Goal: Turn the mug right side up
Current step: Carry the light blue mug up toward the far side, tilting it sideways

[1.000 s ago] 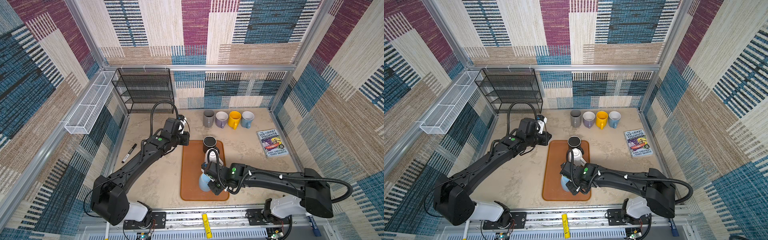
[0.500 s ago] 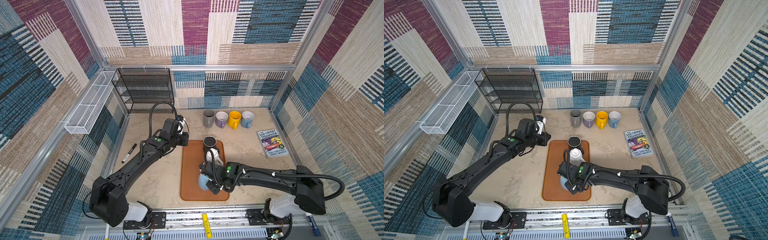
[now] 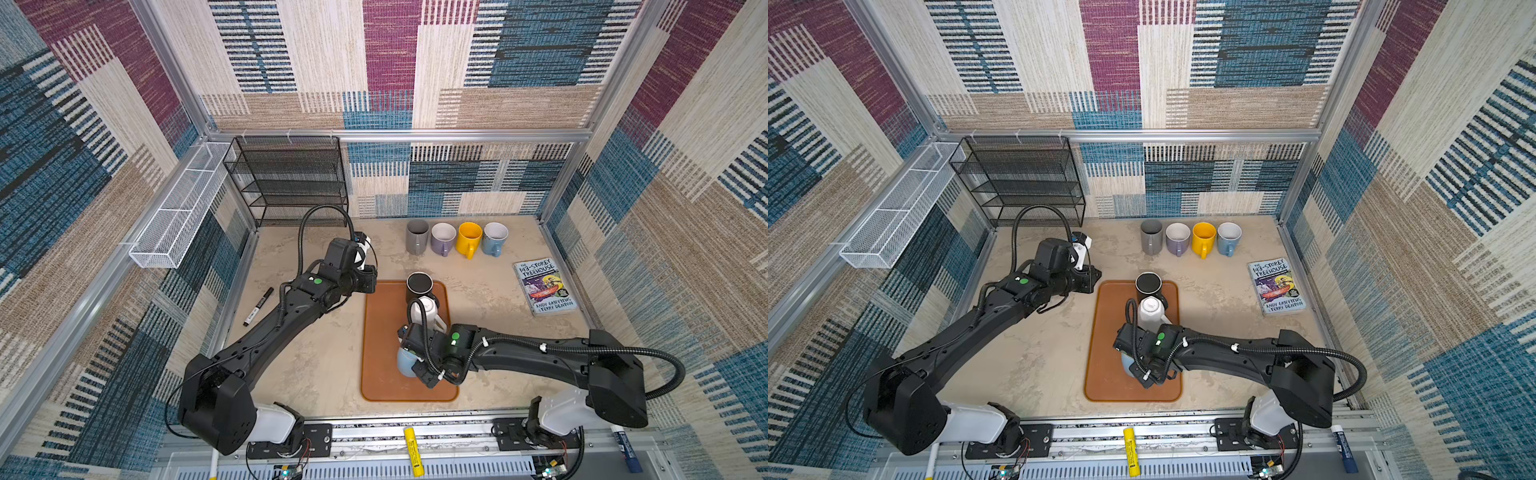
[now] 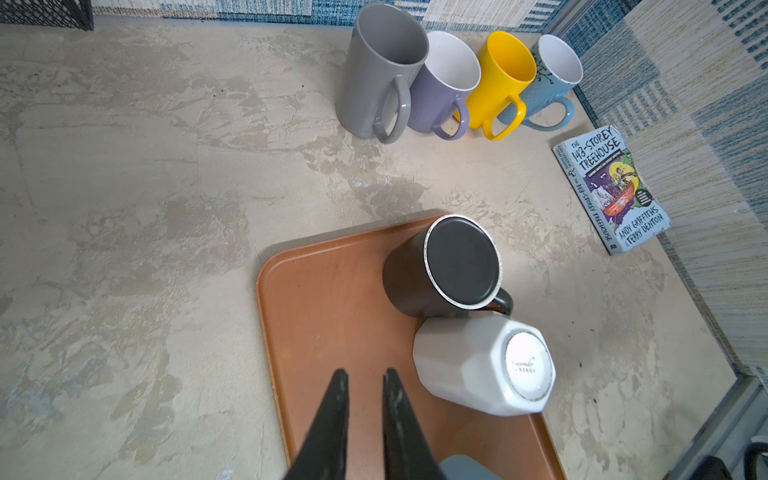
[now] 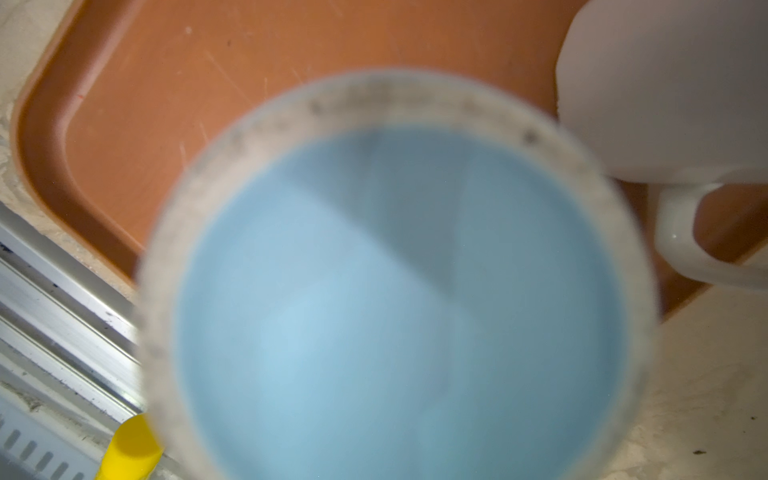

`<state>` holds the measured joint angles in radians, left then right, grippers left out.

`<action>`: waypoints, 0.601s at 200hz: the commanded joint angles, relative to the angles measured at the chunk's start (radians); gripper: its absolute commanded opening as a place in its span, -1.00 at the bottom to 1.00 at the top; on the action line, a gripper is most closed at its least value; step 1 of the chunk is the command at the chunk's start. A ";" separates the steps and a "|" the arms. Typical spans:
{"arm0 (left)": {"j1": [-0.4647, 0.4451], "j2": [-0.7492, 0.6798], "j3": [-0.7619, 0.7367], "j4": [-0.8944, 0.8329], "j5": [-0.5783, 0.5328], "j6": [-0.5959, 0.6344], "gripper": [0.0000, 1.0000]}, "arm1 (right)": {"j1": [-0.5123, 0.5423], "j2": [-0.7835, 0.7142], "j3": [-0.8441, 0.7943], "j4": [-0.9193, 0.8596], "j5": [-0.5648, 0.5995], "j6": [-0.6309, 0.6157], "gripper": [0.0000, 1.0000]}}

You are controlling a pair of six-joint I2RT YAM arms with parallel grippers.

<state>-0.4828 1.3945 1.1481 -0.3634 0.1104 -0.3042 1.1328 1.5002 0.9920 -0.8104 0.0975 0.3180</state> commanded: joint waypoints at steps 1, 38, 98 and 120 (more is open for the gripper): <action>0.001 -0.011 -0.004 0.020 0.005 0.010 -0.64 | 0.000 -0.028 0.001 0.045 0.043 0.011 -0.73; 0.004 -0.020 -0.011 0.030 0.024 -0.001 -0.63 | -0.003 -0.092 -0.021 0.183 0.045 -0.012 -0.82; 0.007 -0.060 -0.020 0.023 0.006 -0.017 -0.62 | -0.079 -0.177 -0.090 0.445 -0.018 -0.055 -0.92; 0.007 -0.075 -0.024 0.026 0.006 -0.023 -0.63 | -0.125 -0.212 -0.117 0.545 -0.078 -0.066 -0.95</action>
<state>-0.4767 1.3354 1.1282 -0.3557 0.1326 -0.3119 1.0401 1.3220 0.8917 -0.4835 0.0830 0.2741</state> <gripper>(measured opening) 0.188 0.172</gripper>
